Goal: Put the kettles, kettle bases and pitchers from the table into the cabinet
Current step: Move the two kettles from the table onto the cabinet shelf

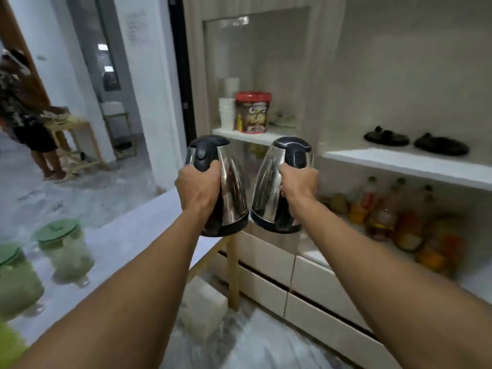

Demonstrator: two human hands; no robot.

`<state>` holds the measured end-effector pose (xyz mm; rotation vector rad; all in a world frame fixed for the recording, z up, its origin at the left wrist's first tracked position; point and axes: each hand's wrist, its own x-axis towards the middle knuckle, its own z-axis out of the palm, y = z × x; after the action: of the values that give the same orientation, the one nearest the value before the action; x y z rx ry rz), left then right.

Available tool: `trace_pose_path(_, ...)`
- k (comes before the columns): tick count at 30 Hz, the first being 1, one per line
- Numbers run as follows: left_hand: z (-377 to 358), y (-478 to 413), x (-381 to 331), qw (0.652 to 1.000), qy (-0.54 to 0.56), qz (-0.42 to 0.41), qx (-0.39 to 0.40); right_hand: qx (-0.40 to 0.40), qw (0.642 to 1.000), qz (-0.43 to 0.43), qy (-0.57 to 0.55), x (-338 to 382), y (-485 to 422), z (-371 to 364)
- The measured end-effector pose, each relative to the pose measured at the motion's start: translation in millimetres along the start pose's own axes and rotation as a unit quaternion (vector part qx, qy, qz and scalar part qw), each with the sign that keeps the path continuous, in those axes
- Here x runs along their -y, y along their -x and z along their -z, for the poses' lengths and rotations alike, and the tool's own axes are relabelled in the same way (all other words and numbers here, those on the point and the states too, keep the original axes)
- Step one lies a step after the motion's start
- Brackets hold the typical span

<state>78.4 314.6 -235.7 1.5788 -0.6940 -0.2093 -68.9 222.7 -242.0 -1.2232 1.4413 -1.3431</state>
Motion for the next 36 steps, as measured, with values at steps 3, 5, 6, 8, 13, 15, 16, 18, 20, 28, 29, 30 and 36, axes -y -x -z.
trace_pose_path(3,-61,15,-45,0.995,0.046,-0.032,0.079,-0.079,0.997,0.02,-0.005,22,-28,68)
trace_pose_path(5,-101,28,-74,0.988,0.081,-0.055,0.123,-0.124,0.992,0.028,0.002,34,-49,109)
trace_pose_path(6,-122,34,-87,0.984,0.095,-0.065,0.138,-0.147,0.989,0.033,0.005,38,-60,129)
trace_pose_path(8,-161,47,-114,0.976,0.112,-0.081,0.166,-0.184,0.982,0.044,0.014,44,-84,165)
trace_pose_path(13,-269,60,-160,0.961,0.149,-0.108,0.206,-0.247,0.966,0.079,0.014,51,-159,237)
trace_pose_path(15,-319,57,-175,0.958,0.147,-0.122,0.212,-0.272,0.958,0.091,-0.001,52,-202,259)
trace_pose_path(16,-343,55,-181,0.958,0.147,-0.125,0.214,-0.278,0.956,0.092,-0.001,53,-224,268)
trace_pose_path(18,-394,48,-195,0.957,0.153,-0.126,0.213,-0.283,0.955,0.092,-0.005,58,-270,284)
trace_pose_path(20,-439,41,-205,0.957,0.153,-0.12,0.214,-0.29,0.953,0.086,-0.004,62,-316,296)
trace_pose_path(28,-576,2,-221,0.956,0.132,-0.117,0.236,-0.292,0.953,0.076,-0.012,65,-463,314)
trace_pose_path(29,-589,-3,-220,0.956,0.123,-0.116,0.24,-0.294,0.953,0.073,-0.012,63,-477,315)
trace_pose_path(30,-603,-9,-220,0.956,0.116,-0.118,0.243,-0.299,0.951,0.072,-0.012,61,-490,314)
trace_pose_path(36,-661,-36,-205,0.946,0.106,-0.12,0.281,-0.296,0.953,0.07,0.009,44,-540,308)
